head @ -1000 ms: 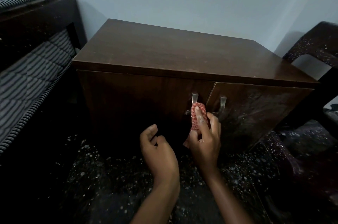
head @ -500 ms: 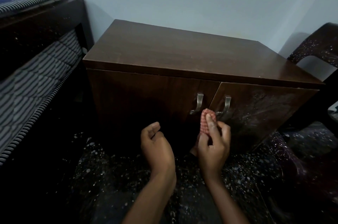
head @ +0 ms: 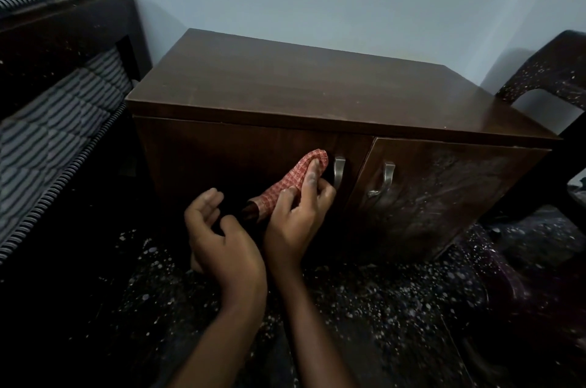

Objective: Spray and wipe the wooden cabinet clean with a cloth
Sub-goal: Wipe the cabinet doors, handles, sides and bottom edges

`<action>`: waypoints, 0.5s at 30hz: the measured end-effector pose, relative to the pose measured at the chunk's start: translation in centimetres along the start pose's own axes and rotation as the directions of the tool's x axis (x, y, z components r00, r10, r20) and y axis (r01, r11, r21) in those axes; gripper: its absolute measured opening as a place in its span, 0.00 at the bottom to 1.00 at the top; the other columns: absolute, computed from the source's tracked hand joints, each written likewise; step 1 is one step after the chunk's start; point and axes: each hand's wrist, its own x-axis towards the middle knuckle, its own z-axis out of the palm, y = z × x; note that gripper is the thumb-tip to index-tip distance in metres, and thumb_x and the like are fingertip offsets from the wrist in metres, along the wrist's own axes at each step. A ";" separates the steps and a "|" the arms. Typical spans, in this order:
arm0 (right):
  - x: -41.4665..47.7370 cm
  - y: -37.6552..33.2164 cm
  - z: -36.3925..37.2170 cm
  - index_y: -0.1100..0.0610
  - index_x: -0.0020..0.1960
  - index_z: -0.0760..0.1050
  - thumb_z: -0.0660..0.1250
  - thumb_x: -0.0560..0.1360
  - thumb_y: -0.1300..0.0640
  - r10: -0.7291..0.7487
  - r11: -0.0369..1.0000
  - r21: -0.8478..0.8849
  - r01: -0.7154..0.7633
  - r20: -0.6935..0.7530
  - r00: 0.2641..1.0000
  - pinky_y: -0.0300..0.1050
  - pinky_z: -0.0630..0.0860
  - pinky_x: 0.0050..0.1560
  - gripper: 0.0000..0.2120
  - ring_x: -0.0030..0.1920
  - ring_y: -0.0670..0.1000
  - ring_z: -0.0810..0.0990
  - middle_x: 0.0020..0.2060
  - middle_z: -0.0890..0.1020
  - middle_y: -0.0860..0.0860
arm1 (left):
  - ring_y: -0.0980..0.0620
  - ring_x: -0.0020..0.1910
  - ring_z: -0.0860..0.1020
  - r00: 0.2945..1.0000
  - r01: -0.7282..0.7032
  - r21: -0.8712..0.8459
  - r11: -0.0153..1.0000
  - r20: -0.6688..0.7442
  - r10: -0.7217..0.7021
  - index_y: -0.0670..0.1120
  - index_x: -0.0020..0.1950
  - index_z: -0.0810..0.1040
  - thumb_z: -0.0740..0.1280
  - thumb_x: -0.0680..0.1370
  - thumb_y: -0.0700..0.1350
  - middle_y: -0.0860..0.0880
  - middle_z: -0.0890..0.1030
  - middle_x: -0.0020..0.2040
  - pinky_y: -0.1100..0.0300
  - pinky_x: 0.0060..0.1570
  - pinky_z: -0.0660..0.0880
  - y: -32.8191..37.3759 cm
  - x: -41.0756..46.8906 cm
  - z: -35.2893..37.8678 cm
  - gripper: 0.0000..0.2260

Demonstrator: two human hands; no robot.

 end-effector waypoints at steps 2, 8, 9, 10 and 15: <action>0.0 -0.1 0.6 0.61 0.72 0.64 0.55 0.74 0.58 0.023 1.000 -0.009 -0.024 -0.045 0.999 0.30 0.67 0.52 0.26 0.51 0.43 0.68 0.54 0.70 0.56 | 0.55 0.56 0.75 1.000 -0.025 0.007 1.000 0.000 0.025 0.52 0.54 0.71 0.55 0.71 0.39 0.52 0.77 0.53 0.48 0.65 0.69 -0.3 0.2 -0.1 0.15; -1.0 -0.2 1.1 0.60 0.72 0.63 0.55 0.74 0.57 0.361 0.932 0.085 -0.353 -0.124 0.924 0.36 0.66 0.55 0.26 0.53 0.49 0.71 0.53 0.68 0.53 | 0.53 0.57 0.75 0.998 -0.055 0.024 0.998 0.015 0.054 0.52 0.54 0.70 0.56 0.72 0.36 0.52 0.77 0.54 0.46 0.65 0.69 -0.7 0.4 -0.2 0.15; -0.8 -0.3 1.2 0.60 0.72 0.63 0.56 0.75 0.58 0.379 0.924 0.099 -0.368 -0.124 0.917 0.34 0.65 0.54 0.25 0.53 0.50 0.71 0.53 0.67 0.53 | 0.53 0.57 0.75 0.999 -0.050 0.027 0.998 0.016 0.050 0.52 0.54 0.70 0.56 0.72 0.36 0.52 0.76 0.54 0.46 0.65 0.69 -0.7 0.4 -0.2 0.15; -0.4 -0.5 1.3 0.61 0.72 0.63 0.58 0.76 0.62 0.377 0.924 0.112 -0.364 -0.132 0.917 0.29 0.63 0.54 0.24 0.53 0.49 0.71 0.53 0.67 0.54 | 0.53 0.57 0.75 0.999 -0.045 0.030 0.999 0.016 0.045 0.52 0.53 0.71 0.56 0.72 0.37 0.53 0.76 0.53 0.46 0.65 0.69 -0.8 0.4 -0.1 0.14; -0.1 -0.3 2.2 0.63 0.72 0.62 0.60 0.76 0.69 0.400 0.915 0.122 -0.384 -0.164 0.902 0.23 0.60 0.48 0.25 0.50 0.49 0.70 0.54 0.69 0.59 | 0.54 0.57 0.75 0.999 -0.037 0.035 0.999 0.031 0.036 0.52 0.53 0.71 0.55 0.72 0.40 0.53 0.76 0.54 0.46 0.65 0.69 -0.8 0.3 -0.2 0.13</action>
